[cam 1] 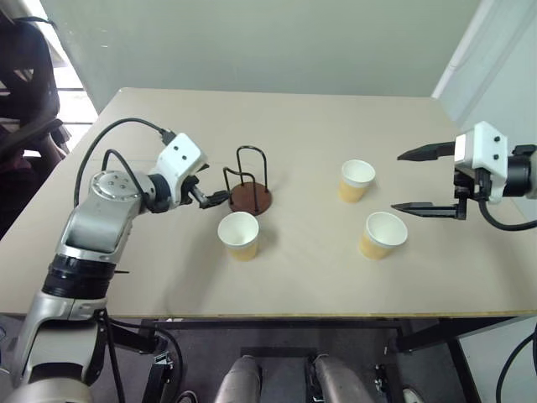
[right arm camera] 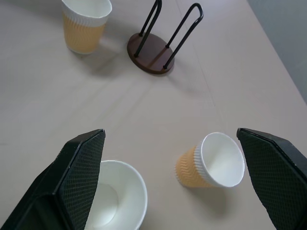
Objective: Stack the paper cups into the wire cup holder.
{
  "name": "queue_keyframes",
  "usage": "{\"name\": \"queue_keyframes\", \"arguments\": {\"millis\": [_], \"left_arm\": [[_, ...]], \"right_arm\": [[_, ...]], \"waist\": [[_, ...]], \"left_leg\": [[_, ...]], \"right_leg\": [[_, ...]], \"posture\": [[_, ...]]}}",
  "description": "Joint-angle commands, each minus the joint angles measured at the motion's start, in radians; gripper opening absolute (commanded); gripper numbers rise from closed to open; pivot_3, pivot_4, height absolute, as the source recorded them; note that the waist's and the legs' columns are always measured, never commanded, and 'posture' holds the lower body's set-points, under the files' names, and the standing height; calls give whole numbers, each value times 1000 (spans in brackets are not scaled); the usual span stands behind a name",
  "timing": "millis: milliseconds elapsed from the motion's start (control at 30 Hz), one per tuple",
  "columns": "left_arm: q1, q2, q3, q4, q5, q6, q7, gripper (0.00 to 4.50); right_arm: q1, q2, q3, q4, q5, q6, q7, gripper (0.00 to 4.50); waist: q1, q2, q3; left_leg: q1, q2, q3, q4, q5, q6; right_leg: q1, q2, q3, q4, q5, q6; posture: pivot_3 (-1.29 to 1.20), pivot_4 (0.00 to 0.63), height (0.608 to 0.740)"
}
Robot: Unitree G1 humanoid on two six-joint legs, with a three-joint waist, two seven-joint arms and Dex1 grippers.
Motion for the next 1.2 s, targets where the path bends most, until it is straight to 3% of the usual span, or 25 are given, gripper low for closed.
{"name": "queue_keyframes", "arguments": {"millis": [33, 300, 833, 1200], "left_arm": [[-36, -34, 11, 19, 23, 7, 36, 4456], [-55, -186, 7, 22, 4, 67, 93, 4456], [-62, -236, 3, 79, 44, 79, 147, 4456], [-151, -337, -5, 298, 74, -20, 182, 4456]], "right_arm": [[0, -24, -53, -42, 26, 8, -21, 4500], [-5, -32, -52, -42, 31, 12, -30, 4500], [-23, -32, -35, -25, 27, 5, -26, 4500], [-21, -40, -42, -33, 31, 15, -26, 4500]], "waist": [[0, 0, 0], [9, 0, 0], [12, -1, 0], [13, -1, 1]], "left_leg": [[0, 0, 0, 1, 0, 0], [-1, -4, -1, 8, 0, 1], [-1, -5, 1, 8, 0, 1], [-2, -7, 1, 8, 0, 2]], "right_leg": [[1, 0, 0, 0, 0, 0], [4, -2, 1, 0, 2, 3], [4, -2, 2, 0, 0, 7], [4, -4, 2, -1, 1, 9]], "posture": [[0, 150, 740], [0, 150, 740], [0, 150, 740], [0, 150, 740]]}}
